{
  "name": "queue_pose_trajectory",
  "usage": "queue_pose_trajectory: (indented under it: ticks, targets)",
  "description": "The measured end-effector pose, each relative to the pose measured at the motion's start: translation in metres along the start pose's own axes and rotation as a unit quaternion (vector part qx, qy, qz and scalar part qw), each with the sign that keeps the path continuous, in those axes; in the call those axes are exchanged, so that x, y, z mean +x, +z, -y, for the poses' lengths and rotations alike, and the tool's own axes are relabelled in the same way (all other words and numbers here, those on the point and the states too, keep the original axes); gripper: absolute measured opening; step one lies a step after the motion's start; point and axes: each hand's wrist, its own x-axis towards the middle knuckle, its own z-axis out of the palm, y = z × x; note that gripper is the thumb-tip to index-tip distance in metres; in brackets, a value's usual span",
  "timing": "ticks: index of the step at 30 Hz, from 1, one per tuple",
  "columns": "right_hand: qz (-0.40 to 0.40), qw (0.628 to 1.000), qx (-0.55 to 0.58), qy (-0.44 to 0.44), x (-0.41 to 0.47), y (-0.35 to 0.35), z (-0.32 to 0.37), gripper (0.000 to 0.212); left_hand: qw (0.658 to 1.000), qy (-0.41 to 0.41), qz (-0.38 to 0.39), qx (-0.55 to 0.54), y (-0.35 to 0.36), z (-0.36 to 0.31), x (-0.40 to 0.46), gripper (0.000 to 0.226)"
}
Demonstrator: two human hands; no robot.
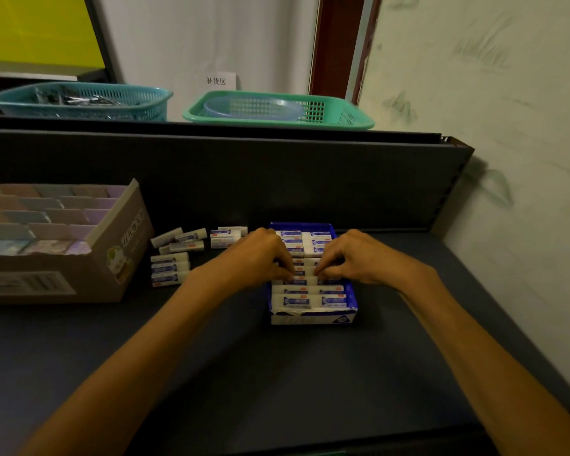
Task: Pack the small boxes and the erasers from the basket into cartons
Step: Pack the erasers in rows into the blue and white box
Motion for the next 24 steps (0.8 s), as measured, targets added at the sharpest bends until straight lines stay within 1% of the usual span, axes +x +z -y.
queue_pose_trajectory:
  ticks: [5,12,15,20,22,24]
  targets:
    - [-0.008,1.000,0.012,0.006,-0.0032,0.0004,-0.0037,0.020,1.000,-0.003,-0.007,-0.006,-0.0005,0.0013,-0.0046,0.024]
    - [-0.012,1.000,-0.019,0.002,-0.0011,0.0003,-0.0031,0.020,1.000,-0.009,-0.006,-0.015,0.0006,0.0011,-0.0030,0.022]
    - [-0.009,1.000,-0.006,0.000,-0.0017,-0.0021,-0.0026,0.019,1.000,-0.012,-0.006,-0.014,0.0002,0.0012,-0.0042,0.022]
    - [-0.013,1.000,-0.008,-0.001,-0.0018,-0.0020,-0.0034,0.018,0.999,-0.025,-0.030,0.013,0.0010,0.0013,-0.0051,0.024]
    - [-0.010,1.000,-0.006,-0.004,-0.0021,-0.0026,-0.0042,0.017,1.000,-0.019,-0.022,0.007,0.0001,0.0009,-0.0038,0.024]
    - [-0.025,1.000,0.000,-0.009,-0.0015,-0.0036,-0.0042,0.018,0.999,-0.018,-0.028,-0.005,-0.0008,0.0015,-0.0030,0.023]
